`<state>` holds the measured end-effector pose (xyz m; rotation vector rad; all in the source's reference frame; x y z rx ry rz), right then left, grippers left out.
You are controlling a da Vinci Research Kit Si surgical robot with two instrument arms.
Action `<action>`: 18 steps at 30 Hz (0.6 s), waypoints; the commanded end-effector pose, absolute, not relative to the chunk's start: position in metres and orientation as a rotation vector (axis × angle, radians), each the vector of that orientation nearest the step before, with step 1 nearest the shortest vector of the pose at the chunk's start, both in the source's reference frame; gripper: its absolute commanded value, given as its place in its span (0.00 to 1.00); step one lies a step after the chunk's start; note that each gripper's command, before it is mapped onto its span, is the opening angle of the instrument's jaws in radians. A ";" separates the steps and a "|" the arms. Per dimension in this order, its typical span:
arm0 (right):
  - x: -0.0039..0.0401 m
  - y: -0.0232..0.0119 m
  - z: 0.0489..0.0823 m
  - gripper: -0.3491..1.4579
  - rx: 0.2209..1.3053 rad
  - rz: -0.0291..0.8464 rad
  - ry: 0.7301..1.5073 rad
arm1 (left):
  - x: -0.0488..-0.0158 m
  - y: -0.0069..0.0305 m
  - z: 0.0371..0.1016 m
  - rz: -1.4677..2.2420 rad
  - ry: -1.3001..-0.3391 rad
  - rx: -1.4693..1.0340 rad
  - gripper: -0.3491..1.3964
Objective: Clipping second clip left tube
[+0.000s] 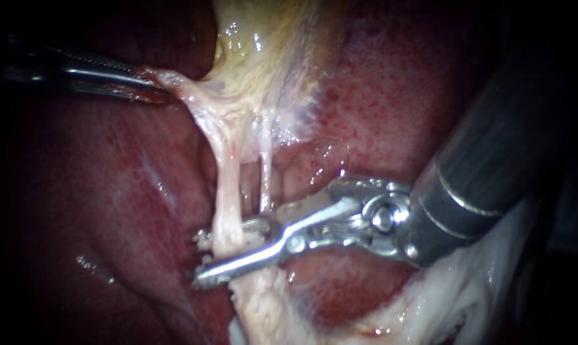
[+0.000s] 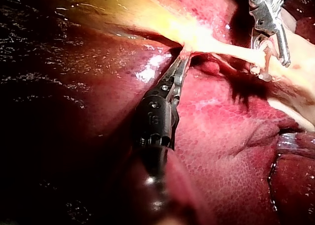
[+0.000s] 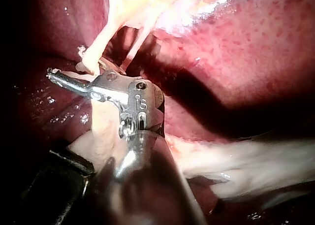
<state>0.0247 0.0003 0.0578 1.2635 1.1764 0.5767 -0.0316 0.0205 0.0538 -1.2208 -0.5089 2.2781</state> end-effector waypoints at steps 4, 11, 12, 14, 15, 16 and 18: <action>0.0246 0.0003 0.0579 0.44 1.271 0.565 1.173 | -0.0316 0.0205 0.0538 2.278 -0.509 -1.221 0.00; 0.0242 0.0003 0.0582 0.32 1.288 0.540 1.168 | -0.0317 0.0205 0.0539 2.278 -0.509 -1.221 0.00; 0.0242 0.0003 0.0583 0.30 1.288 0.539 1.168 | -0.0317 0.0205 0.0539 2.278 -0.508 -1.221 0.00; 0.0241 0.0003 0.0585 0.25 1.288 0.539 1.168 | -0.0317 0.0205 0.0539 2.278 -0.508 -1.221 0.00; 0.0241 0.0004 0.0585 0.23 1.288 0.539 1.168 | -0.0317 0.0205 0.0539 2.278 -0.508 -1.221 0.00; 0.0241 0.0004 0.0586 0.21 1.288 0.539 1.168 | -0.0317 0.0205 0.0539 2.278 -0.508 -1.221 0.00; 0.0240 0.0005 0.0586 0.17 1.289 0.538 1.168 | -0.0317 0.0205 0.0539 2.278 -0.508 -1.221 0.00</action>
